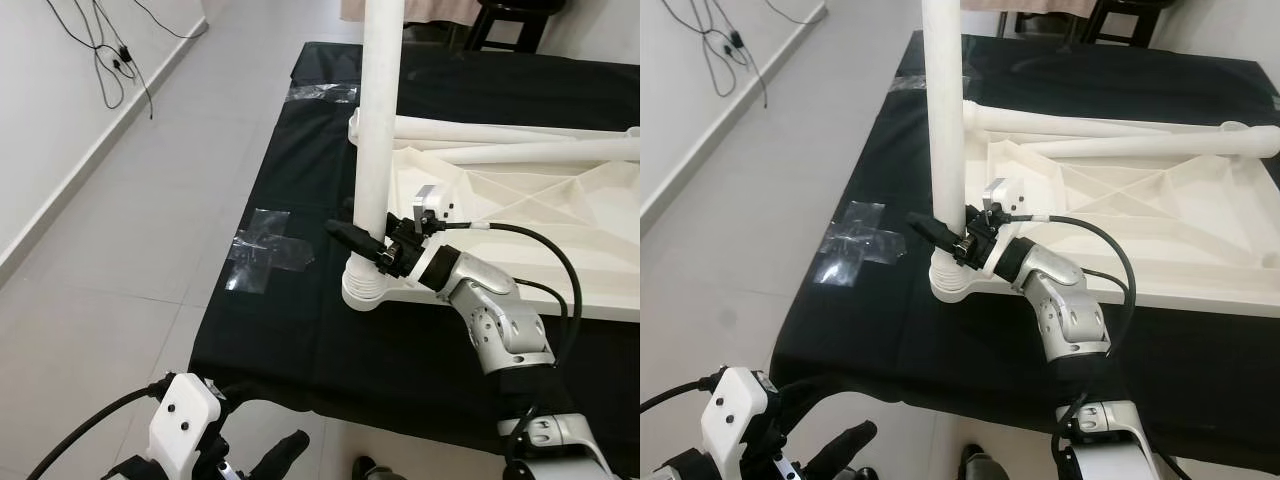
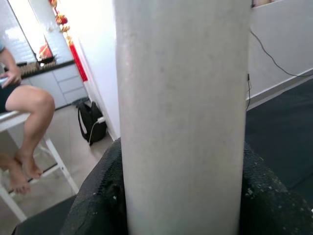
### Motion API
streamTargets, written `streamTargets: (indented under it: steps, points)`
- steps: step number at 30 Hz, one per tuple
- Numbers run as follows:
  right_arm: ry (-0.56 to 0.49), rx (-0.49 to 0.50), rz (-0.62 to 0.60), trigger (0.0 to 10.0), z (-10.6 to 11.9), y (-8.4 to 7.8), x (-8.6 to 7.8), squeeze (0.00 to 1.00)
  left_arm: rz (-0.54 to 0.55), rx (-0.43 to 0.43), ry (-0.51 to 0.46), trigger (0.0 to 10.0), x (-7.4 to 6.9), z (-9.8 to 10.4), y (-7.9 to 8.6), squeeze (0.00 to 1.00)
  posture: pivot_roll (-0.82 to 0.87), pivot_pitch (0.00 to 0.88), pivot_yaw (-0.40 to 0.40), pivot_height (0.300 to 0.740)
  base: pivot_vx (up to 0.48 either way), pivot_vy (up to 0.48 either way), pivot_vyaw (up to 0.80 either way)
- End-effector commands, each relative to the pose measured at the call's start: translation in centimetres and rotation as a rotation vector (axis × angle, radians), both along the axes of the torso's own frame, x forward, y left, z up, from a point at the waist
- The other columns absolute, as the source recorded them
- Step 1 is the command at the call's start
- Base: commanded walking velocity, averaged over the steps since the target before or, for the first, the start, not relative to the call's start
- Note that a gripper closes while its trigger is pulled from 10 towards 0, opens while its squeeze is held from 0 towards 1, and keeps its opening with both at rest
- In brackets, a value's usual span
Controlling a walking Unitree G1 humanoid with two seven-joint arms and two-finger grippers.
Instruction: Building children table
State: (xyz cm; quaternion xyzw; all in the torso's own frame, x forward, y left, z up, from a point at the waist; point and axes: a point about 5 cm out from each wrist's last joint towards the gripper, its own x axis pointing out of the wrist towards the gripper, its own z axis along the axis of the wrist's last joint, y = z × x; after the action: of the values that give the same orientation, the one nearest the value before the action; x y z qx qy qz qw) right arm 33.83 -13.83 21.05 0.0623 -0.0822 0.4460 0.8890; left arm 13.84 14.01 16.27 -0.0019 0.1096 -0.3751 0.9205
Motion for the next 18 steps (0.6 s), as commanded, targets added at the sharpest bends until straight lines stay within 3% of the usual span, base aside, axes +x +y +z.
streamTargets:
  steps: [1,4,5,6,18]
  points:
    - [0.144,0.081,-0.1,10.0,-2.6,-1.7,0.2,0.0,-0.012,0.007,0.033,10.0,-0.3,-0.4,0.1,0.0,0.05,0.282,0.0,0.74,0.0,0.0,0.0]
    - [0.099,0.153,-0.072,10.0,-1.2,-1.7,0.1,0.0,-0.009,0.012,0.028,10.0,-0.1,-0.5,0.1,0.0,0.05,0.27,-0.001,0.74,0.0,0.0,0.0]
    - [0.042,0.239,-0.014,10.0,0.7,-1.5,-0.5,0.0,-0.008,0.019,0.021,10.0,0.1,-0.5,0.1,0.0,0.06,0.265,-0.003,0.74,0.0,0.0,0.0]
    - [0.025,0.264,0.012,10.0,1.2,-1.4,-0.8,0.0,-0.009,0.021,0.019,10.0,0.2,-0.5,0.1,0.0,0.05,0.26,-0.003,0.74,0.0,0.0,0.0]
    - [-0.052,0.29,0.034,10.0,2.9,-2.0,-1.2,0.0,0.012,0.039,-0.013,10.0,1.3,-0.7,0.5,0.0,0.05,0.196,-0.007,0.74,0.0,0.0,0.0]
